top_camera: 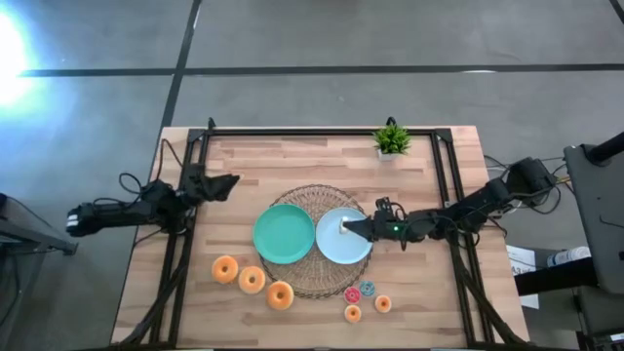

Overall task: Pick & Place donuts
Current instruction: Put the small white donut on the light blue plate, then put the small red donut on the light blue plate

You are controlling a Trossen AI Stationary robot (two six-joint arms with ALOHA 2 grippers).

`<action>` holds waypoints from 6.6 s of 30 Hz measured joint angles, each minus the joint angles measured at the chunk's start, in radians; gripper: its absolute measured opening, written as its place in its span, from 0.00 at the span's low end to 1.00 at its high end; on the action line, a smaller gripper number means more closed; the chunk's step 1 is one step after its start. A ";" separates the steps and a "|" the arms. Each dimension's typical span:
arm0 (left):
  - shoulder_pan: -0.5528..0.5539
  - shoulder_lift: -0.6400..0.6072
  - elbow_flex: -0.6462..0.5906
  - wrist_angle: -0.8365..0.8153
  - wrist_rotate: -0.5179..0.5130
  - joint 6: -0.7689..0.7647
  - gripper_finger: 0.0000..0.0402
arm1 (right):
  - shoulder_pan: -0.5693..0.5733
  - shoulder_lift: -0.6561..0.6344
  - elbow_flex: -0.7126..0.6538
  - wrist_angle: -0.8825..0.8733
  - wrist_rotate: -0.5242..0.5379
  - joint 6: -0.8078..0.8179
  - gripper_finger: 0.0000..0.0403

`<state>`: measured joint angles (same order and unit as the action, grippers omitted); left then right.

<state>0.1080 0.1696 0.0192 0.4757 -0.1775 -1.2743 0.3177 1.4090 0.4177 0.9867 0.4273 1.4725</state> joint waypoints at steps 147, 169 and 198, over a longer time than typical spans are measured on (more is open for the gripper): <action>-0.038 1.765 1.087 -0.288 0.428 0.320 0.07 | -0.166 -0.518 0.214 -1.110 -0.091 -0.324 0.49; -0.046 1.753 1.221 -0.647 0.230 0.493 0.29 | -0.166 -0.523 0.214 -1.109 -0.094 -0.350 0.49; -0.315 1.468 1.218 -0.880 -0.085 0.766 0.30 | 0.530 -0.008 0.440 -1.489 -0.265 -0.255 0.49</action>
<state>-0.2068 1.6371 1.2373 -0.4039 -0.2626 -0.5088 0.8477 1.4013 0.8575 -0.5027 0.1621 1.2177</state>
